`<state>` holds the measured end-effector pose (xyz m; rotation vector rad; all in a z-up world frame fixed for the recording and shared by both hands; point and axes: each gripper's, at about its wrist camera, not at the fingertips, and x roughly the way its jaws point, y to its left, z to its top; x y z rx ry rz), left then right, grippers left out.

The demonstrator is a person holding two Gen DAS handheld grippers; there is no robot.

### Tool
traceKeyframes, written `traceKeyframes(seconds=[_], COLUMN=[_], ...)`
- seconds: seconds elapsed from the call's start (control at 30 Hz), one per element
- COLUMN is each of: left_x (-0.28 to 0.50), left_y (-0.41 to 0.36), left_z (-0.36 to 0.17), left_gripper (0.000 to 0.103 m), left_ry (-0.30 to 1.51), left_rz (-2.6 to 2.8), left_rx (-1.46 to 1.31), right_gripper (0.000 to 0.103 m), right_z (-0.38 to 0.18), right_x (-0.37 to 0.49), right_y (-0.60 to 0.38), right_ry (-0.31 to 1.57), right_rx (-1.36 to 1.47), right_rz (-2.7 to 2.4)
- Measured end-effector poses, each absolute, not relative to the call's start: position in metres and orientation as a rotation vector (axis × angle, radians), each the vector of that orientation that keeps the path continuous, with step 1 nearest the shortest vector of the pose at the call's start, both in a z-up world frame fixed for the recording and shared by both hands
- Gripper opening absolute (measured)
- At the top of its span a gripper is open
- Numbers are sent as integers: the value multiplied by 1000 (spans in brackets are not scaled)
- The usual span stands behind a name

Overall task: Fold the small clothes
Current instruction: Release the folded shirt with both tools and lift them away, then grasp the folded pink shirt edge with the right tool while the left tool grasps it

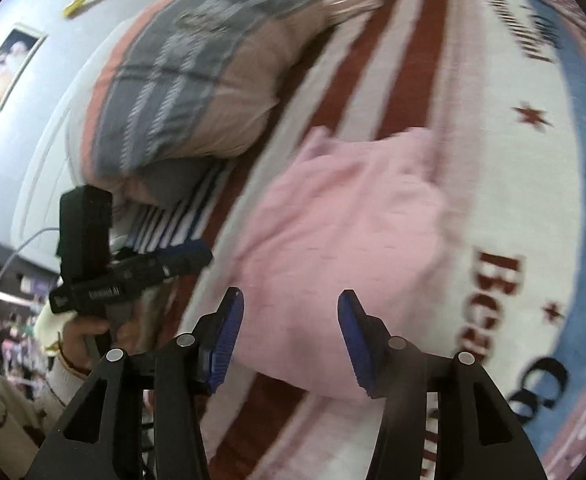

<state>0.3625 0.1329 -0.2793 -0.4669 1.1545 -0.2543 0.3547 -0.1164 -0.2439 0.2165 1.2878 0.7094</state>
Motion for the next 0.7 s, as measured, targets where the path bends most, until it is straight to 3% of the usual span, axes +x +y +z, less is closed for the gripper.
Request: traceKeyframes(seconds=[0.2,0.5,0.7], left_x=[394,383,377], left_y=[114,157,171], left_z=[-306,-346,-335], left_gripper=[83,83,83], left_ry=[1191,1289,1246], left_rz=[-169,12,-89], left_rx=[-365,-236,-417], right_gripper=[46,46,49], right_z=[-275,-314,-316], right_x=[350,349,360], right_y=[-131,-145,-152], right_ry=[1351,1417,1406], right_rx=[226,245,301], right_rz=[652,620,610])
